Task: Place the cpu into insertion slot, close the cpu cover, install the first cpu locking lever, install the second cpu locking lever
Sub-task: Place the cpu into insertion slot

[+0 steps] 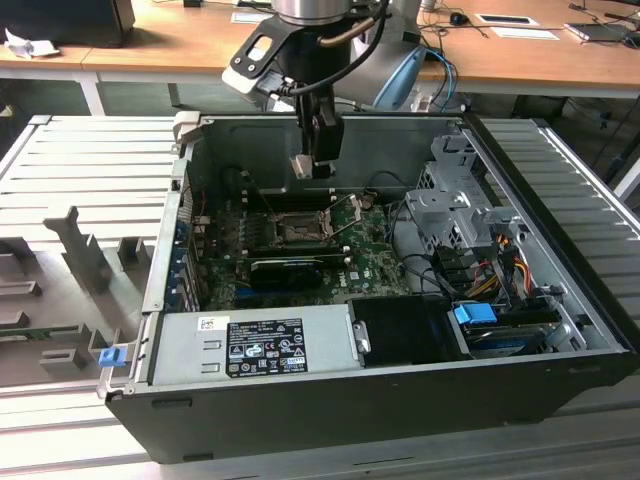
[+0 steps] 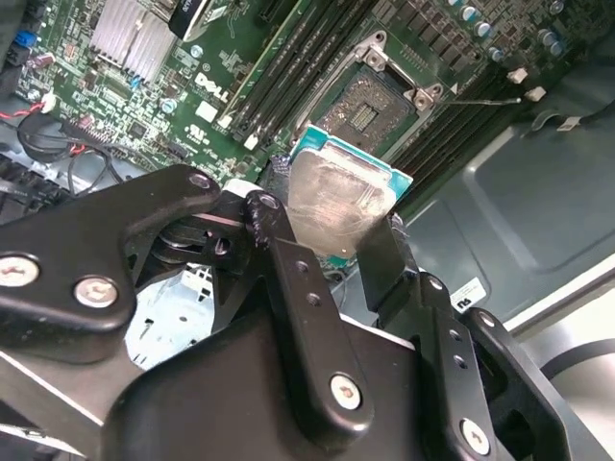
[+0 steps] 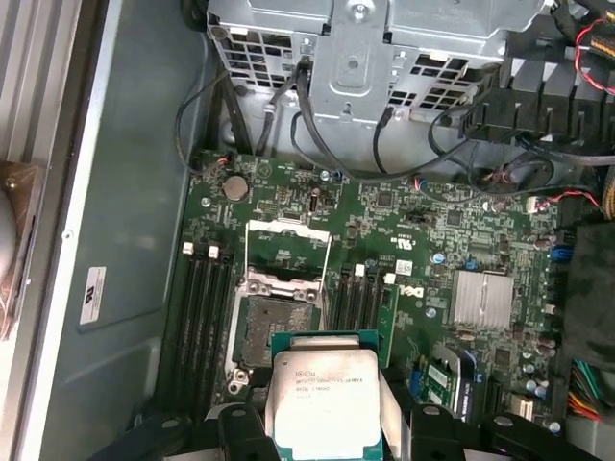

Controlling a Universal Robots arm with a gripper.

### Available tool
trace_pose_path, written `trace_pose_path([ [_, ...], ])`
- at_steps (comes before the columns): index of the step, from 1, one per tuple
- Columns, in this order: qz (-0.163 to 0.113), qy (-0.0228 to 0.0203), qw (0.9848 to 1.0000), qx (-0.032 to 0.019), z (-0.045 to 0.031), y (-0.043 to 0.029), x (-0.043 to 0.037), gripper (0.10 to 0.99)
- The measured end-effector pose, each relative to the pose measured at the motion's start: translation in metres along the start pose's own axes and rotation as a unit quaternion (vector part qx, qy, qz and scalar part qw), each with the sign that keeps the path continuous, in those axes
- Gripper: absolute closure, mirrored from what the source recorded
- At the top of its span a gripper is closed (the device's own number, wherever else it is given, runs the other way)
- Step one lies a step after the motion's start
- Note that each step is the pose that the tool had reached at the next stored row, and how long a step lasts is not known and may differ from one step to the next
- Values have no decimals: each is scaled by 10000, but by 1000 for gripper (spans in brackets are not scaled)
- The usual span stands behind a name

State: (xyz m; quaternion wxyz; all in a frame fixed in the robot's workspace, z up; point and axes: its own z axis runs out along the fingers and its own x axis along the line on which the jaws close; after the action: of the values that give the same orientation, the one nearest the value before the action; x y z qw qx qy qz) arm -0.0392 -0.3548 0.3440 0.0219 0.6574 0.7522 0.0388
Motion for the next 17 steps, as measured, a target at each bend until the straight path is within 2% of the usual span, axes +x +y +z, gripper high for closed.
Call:
trace_pose_path([
  [10,21,-3,10000,1,64,-5,-1,561],
  [17,448,-49,9990,-6,86,-7,-2,561],
])
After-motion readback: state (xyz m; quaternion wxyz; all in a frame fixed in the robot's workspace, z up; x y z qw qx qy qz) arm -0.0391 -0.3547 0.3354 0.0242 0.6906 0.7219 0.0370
